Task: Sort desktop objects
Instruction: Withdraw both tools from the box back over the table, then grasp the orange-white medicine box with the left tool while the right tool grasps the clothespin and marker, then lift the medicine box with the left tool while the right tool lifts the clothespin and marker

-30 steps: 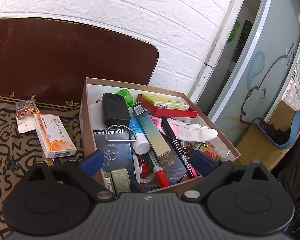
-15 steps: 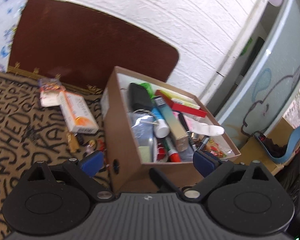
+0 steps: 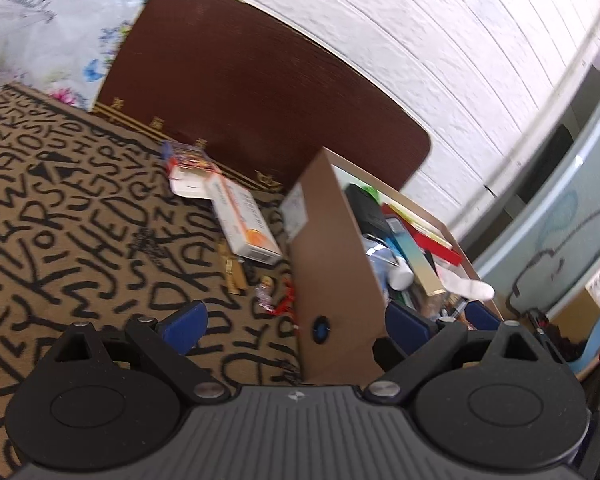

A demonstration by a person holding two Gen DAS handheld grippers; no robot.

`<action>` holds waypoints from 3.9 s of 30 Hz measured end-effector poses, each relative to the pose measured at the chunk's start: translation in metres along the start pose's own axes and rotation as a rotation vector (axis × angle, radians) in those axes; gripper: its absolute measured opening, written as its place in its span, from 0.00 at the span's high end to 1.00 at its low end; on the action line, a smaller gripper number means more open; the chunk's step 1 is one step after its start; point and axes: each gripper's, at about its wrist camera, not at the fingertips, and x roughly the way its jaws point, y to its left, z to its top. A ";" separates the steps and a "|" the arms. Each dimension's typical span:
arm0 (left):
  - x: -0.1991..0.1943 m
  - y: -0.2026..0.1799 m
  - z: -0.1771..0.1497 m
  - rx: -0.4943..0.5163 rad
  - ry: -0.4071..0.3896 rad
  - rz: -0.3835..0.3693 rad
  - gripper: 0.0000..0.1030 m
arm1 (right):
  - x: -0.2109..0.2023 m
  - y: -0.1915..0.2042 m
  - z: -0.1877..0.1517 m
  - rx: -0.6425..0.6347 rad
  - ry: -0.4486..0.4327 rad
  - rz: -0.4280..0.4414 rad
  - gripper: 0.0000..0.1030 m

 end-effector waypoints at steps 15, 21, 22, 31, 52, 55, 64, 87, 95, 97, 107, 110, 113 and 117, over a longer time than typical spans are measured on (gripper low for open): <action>0.027 0.041 0.043 0.054 -0.020 0.085 0.07 | 0.057 0.083 0.017 -0.166 0.094 0.166 0.21; 0.061 0.053 0.060 0.057 0.026 0.054 0.19 | 0.096 0.091 0.010 -0.177 0.188 0.127 0.30; 0.068 0.055 0.062 0.056 0.040 0.052 0.21 | 0.102 0.092 0.008 -0.175 0.202 0.126 0.31; 0.133 0.067 0.069 0.067 0.144 0.050 0.44 | 0.145 0.092 -0.005 -0.144 0.282 0.069 0.36; 0.180 0.060 0.091 0.095 0.250 -0.024 0.60 | 0.178 0.069 -0.011 0.155 0.349 0.130 0.63; 0.168 0.063 0.083 0.090 0.245 -0.028 0.61 | 0.169 0.071 -0.013 0.145 0.341 0.150 0.71; 0.090 0.090 0.051 0.024 0.205 -0.006 0.66 | 0.116 0.078 -0.023 0.103 0.351 0.269 0.75; -0.010 0.081 -0.020 -0.006 0.212 0.047 0.54 | -0.017 0.053 -0.066 0.119 0.404 0.315 0.67; 0.004 0.069 -0.019 0.026 0.226 0.072 0.65 | -0.004 0.044 -0.067 0.099 0.395 0.346 0.53; 0.007 0.067 -0.021 0.037 0.243 0.071 0.69 | -0.003 0.046 -0.066 0.056 0.382 0.354 0.53; 0.019 0.056 -0.033 0.070 0.267 0.106 0.58 | 0.003 0.051 -0.065 0.036 0.372 0.411 0.70; 0.011 0.052 -0.032 0.074 0.249 0.106 0.65 | 0.000 0.051 -0.063 0.039 0.370 0.403 0.71; 0.001 0.050 -0.031 0.059 0.235 0.101 0.71 | -0.005 0.045 -0.063 0.070 0.368 0.396 0.73; -0.009 0.046 -0.029 0.043 0.214 0.078 0.79 | -0.016 0.034 -0.061 0.122 0.343 0.406 0.76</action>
